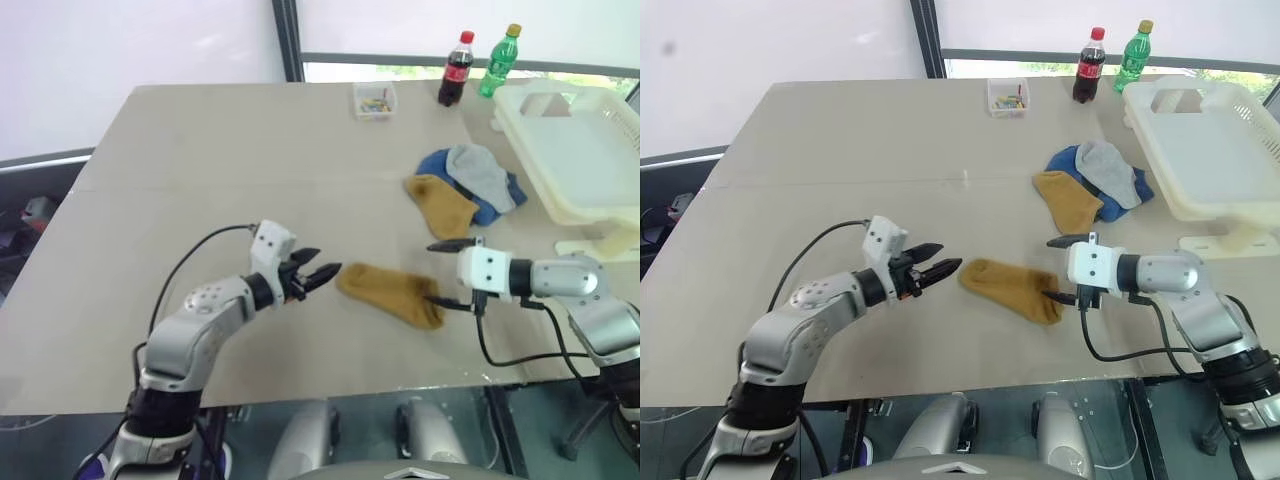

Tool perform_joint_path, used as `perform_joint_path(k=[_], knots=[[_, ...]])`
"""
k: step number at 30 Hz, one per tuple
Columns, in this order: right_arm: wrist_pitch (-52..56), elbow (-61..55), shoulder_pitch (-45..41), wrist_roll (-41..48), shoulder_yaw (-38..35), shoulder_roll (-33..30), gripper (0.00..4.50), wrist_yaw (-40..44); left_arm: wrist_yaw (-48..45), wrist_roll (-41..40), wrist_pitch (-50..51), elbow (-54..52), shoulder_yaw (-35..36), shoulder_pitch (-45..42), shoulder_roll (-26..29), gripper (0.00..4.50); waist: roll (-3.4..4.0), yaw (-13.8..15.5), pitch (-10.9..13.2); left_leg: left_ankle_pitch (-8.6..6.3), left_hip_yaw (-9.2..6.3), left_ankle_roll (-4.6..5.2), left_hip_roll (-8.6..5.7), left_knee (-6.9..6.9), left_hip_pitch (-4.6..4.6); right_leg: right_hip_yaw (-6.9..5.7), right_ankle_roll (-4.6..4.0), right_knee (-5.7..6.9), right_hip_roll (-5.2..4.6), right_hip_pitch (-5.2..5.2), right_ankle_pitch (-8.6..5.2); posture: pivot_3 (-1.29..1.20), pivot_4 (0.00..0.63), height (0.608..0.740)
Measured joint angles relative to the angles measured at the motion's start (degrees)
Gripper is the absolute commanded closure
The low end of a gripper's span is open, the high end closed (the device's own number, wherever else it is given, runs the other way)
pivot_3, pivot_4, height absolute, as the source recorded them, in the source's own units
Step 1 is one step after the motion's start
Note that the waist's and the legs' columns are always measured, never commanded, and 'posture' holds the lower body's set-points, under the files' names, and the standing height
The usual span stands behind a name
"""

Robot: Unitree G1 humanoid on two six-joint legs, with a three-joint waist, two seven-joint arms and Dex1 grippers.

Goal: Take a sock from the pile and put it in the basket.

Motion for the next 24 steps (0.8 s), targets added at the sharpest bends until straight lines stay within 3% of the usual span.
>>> perform_joint_path(k=[5,9,17,24], knots=[[7.21,-8.93,5.92,0.55,-0.46,-0.38,0.04,-1.37,-0.15,3.61,-1.74,3.42,-4.29,-3.17,-1.19,1.39,0.01,0.26,-0.01,0.0,-0.08,0.0,-0.01,0.0,-0.21,0.03,0.0,-0.06,-0.04,-0.15,0.0,0.0,0.15,0.74],[7.93,-9.68,10.18,-4.6,2.67,-0.33,0.04,-4.14,-1.15,5.25,-3.42,4.44,-5.38,-3.48,-1.06,1.39,0.02,0.83,-0.02,0.01,-0.07,-0.01,-0.02,0.05,-0.19,-0.01,0.0,-0.01,-0.03,-0.14,0.0,0.0,0.15,0.74],[0.64,-3.74,6.46,-10.64,4.14,-0.46,0.04,-7.38,-3.69,7.82,-6.26,-0.71,-6.91,2.39,4.09,1.39,0.03,0.19,-0.13,-0.1,0.06,0.17,0.03,-0.02,0.54,0.01,0.01,-0.08,-0.02,0.56,-0.01,0.0,0.15,0.74],[-9.74,3.02,2.22,-10.59,5.54,-1.59,0.04,-3.58,-1.57,5.43,-2.95,-6.45,-3.0,8.02,2.8,1.39,0.07,0.03,-0.2,-0.09,-0.07,0.15,0.03,-0.02,0.5,0.02,0.01,-0.08,-0.03,0.57,-0.01,0.0,0.15,0.74]])
